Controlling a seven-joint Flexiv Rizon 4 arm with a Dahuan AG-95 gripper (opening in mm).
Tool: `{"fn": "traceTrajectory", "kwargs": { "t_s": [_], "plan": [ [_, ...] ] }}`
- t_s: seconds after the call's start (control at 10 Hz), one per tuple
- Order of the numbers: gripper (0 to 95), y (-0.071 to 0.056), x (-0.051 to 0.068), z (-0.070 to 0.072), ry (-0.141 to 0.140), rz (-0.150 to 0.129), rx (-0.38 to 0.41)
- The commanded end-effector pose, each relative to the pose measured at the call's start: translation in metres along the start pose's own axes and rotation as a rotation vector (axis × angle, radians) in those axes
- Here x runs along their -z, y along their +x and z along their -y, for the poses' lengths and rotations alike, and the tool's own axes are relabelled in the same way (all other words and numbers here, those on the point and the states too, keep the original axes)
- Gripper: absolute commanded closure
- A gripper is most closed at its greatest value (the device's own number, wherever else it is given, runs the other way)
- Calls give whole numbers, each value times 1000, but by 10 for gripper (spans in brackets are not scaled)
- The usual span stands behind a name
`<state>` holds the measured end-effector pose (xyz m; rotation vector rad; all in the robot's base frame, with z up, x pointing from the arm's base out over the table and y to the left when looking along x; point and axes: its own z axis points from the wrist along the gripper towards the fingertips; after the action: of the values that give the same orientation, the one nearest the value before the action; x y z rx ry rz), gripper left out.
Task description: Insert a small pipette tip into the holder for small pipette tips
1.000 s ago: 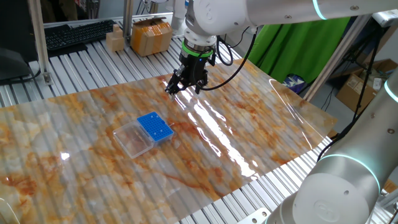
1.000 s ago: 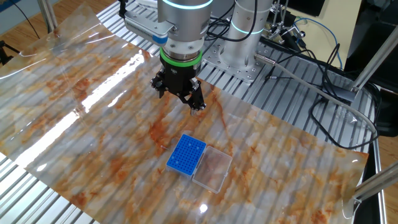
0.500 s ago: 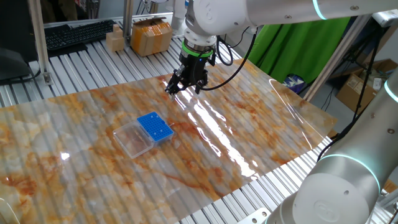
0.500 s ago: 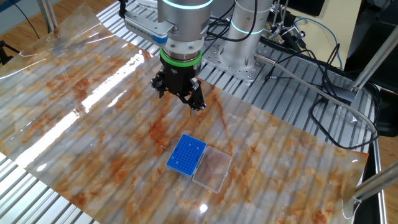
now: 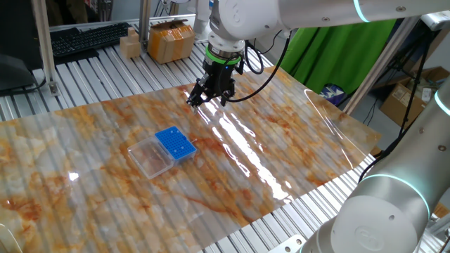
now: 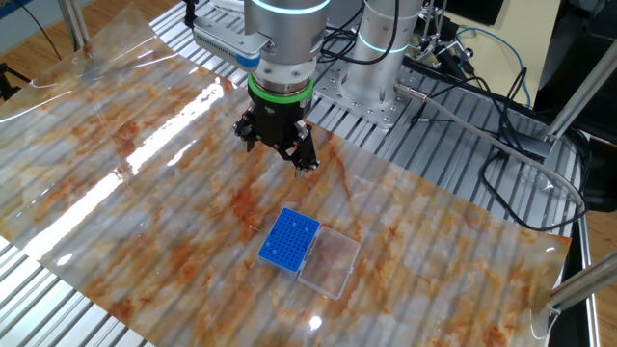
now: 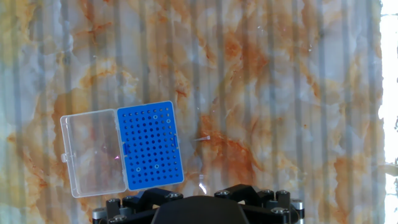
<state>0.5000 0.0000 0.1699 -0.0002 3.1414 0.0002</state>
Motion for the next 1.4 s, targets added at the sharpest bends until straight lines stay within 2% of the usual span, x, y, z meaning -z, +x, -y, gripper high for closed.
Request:
{"fn": "traceTrajectory", "kwargs": {
  "t_s": [0.1, 1.4],
  "plan": [
    [950, 0, 0, 0, -42, -47, -204],
    [950, 0, -1, 0, -44, -54, -207]
  ]
}}
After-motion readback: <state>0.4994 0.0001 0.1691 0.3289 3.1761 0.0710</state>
